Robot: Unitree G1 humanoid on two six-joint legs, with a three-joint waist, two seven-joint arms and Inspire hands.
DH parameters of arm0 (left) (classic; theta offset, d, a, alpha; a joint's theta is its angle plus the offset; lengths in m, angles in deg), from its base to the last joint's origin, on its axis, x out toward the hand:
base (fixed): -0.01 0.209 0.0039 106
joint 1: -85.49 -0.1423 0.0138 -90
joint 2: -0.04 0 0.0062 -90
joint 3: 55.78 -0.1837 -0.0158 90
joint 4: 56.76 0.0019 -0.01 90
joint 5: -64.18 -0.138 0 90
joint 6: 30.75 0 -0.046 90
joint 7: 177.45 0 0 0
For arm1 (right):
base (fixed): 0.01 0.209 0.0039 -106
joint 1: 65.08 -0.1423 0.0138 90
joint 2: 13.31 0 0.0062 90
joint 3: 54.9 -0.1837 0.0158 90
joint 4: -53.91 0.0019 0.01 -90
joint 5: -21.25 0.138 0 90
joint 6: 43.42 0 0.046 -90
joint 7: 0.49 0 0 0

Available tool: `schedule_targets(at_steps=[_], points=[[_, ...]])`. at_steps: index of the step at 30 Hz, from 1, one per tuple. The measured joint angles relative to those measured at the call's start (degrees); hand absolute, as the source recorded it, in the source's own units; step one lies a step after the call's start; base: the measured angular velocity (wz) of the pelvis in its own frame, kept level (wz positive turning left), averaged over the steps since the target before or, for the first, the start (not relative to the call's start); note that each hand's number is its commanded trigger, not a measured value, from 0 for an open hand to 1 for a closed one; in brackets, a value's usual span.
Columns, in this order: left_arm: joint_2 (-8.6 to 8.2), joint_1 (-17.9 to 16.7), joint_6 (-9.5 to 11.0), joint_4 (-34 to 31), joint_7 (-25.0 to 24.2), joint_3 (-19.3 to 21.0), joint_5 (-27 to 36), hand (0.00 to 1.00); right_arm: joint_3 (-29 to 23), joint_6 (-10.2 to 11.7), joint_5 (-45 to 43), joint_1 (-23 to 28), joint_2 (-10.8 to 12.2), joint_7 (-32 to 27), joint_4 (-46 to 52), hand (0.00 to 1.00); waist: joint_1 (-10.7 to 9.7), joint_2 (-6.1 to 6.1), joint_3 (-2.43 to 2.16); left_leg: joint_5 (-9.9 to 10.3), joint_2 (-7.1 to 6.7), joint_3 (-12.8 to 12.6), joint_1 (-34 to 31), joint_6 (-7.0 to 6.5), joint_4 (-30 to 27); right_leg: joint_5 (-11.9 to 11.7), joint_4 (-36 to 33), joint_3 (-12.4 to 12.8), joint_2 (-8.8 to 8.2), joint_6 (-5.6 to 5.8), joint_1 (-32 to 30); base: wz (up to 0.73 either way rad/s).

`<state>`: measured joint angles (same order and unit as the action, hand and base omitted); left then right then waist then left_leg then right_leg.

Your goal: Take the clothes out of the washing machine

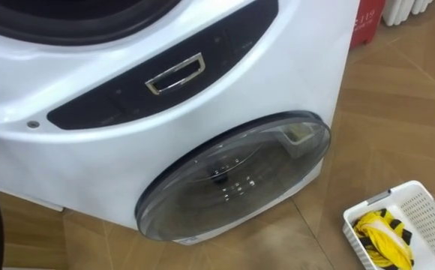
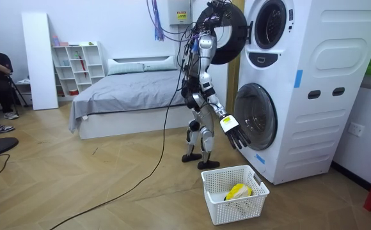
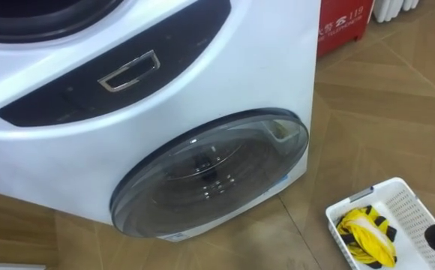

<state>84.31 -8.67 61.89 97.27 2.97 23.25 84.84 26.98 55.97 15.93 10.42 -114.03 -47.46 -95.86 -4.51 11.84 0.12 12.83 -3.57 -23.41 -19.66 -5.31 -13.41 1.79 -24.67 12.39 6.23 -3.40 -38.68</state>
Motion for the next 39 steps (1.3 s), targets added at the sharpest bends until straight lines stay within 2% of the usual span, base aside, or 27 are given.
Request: schedule_targets(at_steps=[4, 8, 12, 16, 18, 19, 20, 22, 23, 25, 27, 29, 30, 33, 35, 39], points=[[0.01, -0.04, -0.02, -0.51, -0.01, -0.04, 0.09, 0.0, 0.01, 0.3, 0.02, 0.11, -0.64, 0.0, 0.01, 0.0, 0.08, 0.02, -0.02, -0.12, 0.14, 0.34, 0.01, 0.19, 0.18, -0.18, 0.03, -0.81, -0.21, -0.7, 0.0, 0.03], [0.36, -0.11, 0.19, -1.72, 0.0, 0.01, 0.1, 0.0, 0.28, 1.85, 0.09, 1.77, -0.47, 0.1, 0.03, 0.0, 0.26, 0.05, -0.05, -0.25, 0.3, 0.79, 0.54, 0.4, -0.42, 0.23, -0.2, -1.51, -0.38, -1.14, 0.81, 0.12], [0.39, -0.23, 1.11, -1.76, -1.3, 0.73, 0.04, 0.0, 0.58, 2.31, 0.1, 4.12, 0.06, 2.59, 0.12, 0.0, 0.64, -0.4, 0.24, -0.25, 0.3, 2.07, 1.44, 0.42, -1.42, 1.66, -0.25, -1.84, -0.58, -0.66, 2.27, 0.14], [0.44, -1.28, 1.51, -1.67, -1.48, 1.9, 0.06, 0.0, 0.9, 2.27, 2.0, 5.64, 1.2, 5.15, 0.09, 0.0, 1.15, -1.36, 0.53, -0.22, 0.45, 3.19, 4.42, 0.46, -1.16, 1.95, 0.08, -2.66, -0.69, -0.91, 5.52, 0.1], [0.75, -1.85, 1.65, -1.59, -1.19, 1.95, 0.02, 0.0, 2.45, 2.13, 4.65, 7.88, 3.15, 7.25, -0.3, 0.0, 1.14, -2.75, 0.37, 0.07, 0.83, 4.92, 6.2, 0.88, -1.26, 2.35, 0.42, -4.89, -1.31, -1.39, 8.07, 0.39], [0.76, -2.34, 1.67, -1.92, -1.12, 1.95, -0.06, 0.0, 2.68, 1.92, 5.94, 8.88, 4.49, 8.76, -0.76, 0.0, 1.36, -3.69, 0.21, 0.04, 1.02, 5.84, 7.05, 1.07, -1.13, 2.24, 1.14, -5.53, -1.32, -1.52, 9.44, 0.39], [0.72, -2.73, 1.67, -2.1, -1.13, 1.95, -0.13, 0.0, 3.03, 1.62, 6.58, 9.2, 5.09, 9.52, -0.94, 0.0, 1.53, -4.14, 0.17, 0.15, 1.11, 6.18, 7.47, 1.19, -1.05, 2.22, 1.36, -5.88, -1.37, -1.58, 10.06, 0.33], [0.12, -4.5, 1.65, -2.5, -1.13, 1.92, -0.2, 0.0, 5.39, 1.51, 9.0, 10.44, 6.8, 12.34, -3.1, 0.0, 1.67, -4.72, -0.11, 0.45, 1.85, 8.29, 9.47, 1.36, -0.6, 1.6, 4.27, -8.4, -1.53, -2.02, 13.84, 0.38], [0.08, -4.83, 1.66, -2.72, -1.09, 1.92, -0.21, 0.0, 6.09, 1.48, 9.89, 10.94, 7.3, 13.02, -3.51, 0.0, 1.74, -4.93, -0.24, 0.38, 1.94, 8.81, 10.07, 1.46, -0.31, 1.55, 4.89, -8.86, -1.55, -2.08, 14.69, 0.45], [-0.17, -5.39, 1.66, -2.53, -0.84, 1.93, -0.48, 0.0, 6.91, 1.26, 12.27, 11.55, 9.06, 15.31, -5.2, 0.0, 1.67, -5.24, -0.35, 0.28, 2.24, 10.62, 11.53, 1.69, 0.11, 1.47, 6.61, -10.87, -1.77, -2.27, 17.22, 0.43], [-0.37, -5.45, 1.65, -2.11, -0.62, 2.34, -1.12, 0.0, 6.98, 0.9, 16.53, 12.38, 11.4, 19.07, -6.85, 0.0, 2.1, -5.73, -0.16, -0.21, 2.55, 12.73, 13.99, 2.49, 1.2, 1.35, 8.58, -13.21, -1.99, -2.3, 20.64, 0.44], [-0.92, -5.44, 1.66, -2.08, -0.07, 4.48, -1.33, 0.0, 7.16, 0.5, 18.34, 13.22, 13.28, 21.79, -7.09, 0.0, 2.81, -6.37, -0.12, -0.43, 2.87, 13.74, 15.55, 2.51, 1.95, 1.38, 10.08, -14.65, -1.97, -2.48, 22.93, 0.33], [-1.09, -5.47, 1.66, -2.08, 0.21, 5.27, -1.36, 0.0, 8.04, 0.47, 18.66, 13.73, 14.18, 23.74, -7.2, 0.0, 3.07, -6.85, 0.04, -0.45, 3.01, 14.57, 16.28, 2.65, 2.05, 1.53, 10.67, -15.67, -2.02, -2.69, 24.08, 0.32], [-1.45, -5.14, 1.65, -2.17, 0.45, 6.05, -1.16, 0.0, 9.31, -0.39, 18.95, 14.08, 15.42, 27.73, -7.79, 0.0, 3.1, -7.42, 0.15, -0.32, 3.26, 16.61, 18.29, 2.89, 2.8, 1.78, 12.13, -17.46, -1.98, -3.07, 27.04, 0.36], [-1.67, -5.39, 1.66, -1.97, 0.69, 6.38, -1.44, 0.0, 10.09, -0.74, 20.01, 14.69, 16.09, 29.55, -8.1, 0.0, 3.52, -7.99, 0.38, -0.26, 3.27, 17.47, 20.27, 2.99, 3.74, 2.57, 12.06, -17.54, -1.82, -3.3, 28.61, 0.21], [-2.1, -5.13, 1.66, 0.09, 0.66, 6.5, -1.63, 0.0, 11.55, -0.82, 21.2, 15.82, 17.88, 33.24, -9.08, 0.0, 4.79, -9.16, 0.23, 0.07, 3.58, 18.09, 22.26, 3.38, 3.8, 3.34, 12.45, -17.86, -1.56, -3.34, 30.6, 0.01]])
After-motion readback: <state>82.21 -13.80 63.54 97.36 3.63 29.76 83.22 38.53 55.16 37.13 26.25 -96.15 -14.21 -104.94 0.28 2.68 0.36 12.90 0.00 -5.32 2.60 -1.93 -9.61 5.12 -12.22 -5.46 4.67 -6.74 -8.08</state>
